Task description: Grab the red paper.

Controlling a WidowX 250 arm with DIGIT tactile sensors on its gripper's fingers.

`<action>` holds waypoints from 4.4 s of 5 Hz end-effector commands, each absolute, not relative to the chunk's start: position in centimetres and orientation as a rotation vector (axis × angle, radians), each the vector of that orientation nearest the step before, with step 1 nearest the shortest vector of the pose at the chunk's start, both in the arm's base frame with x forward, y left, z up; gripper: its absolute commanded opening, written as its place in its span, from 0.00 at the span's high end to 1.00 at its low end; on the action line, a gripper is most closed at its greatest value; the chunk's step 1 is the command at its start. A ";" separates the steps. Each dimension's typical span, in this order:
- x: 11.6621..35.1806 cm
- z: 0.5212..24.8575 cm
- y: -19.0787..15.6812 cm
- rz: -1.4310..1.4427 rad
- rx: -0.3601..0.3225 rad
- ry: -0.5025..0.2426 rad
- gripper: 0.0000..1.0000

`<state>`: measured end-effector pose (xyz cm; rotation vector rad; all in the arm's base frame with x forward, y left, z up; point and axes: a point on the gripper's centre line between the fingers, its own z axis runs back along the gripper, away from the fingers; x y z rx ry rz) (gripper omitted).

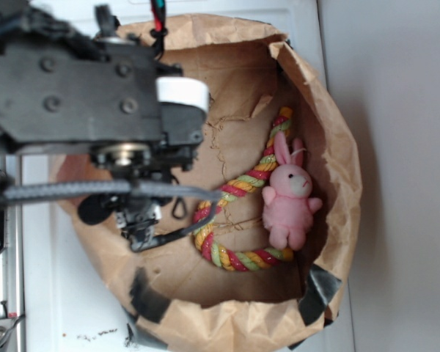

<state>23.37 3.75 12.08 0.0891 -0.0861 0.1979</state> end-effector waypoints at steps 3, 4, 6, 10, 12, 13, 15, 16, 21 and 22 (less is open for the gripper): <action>24.8 12.0 7.1 0.281 0.125 -0.099 0.00; 25.8 10.0 7.2 0.232 0.144 -0.113 0.00; 26.5 8.0 6.2 0.111 0.187 -0.144 0.00; 24.8 6.5 4.2 0.038 0.148 -0.116 0.00; 24.4 5.6 4.6 0.048 0.172 -0.088 0.00; 24.4 4.7 4.6 0.045 0.188 -0.068 0.00; 19.9 4.3 0.3 0.047 0.209 -0.060 0.00; 17.9 4.5 -1.6 0.057 0.220 -0.067 0.00; 22.7 5.4 4.0 0.087 0.200 -0.093 1.00; 24.0 7.5 5.7 0.122 0.160 -0.124 1.00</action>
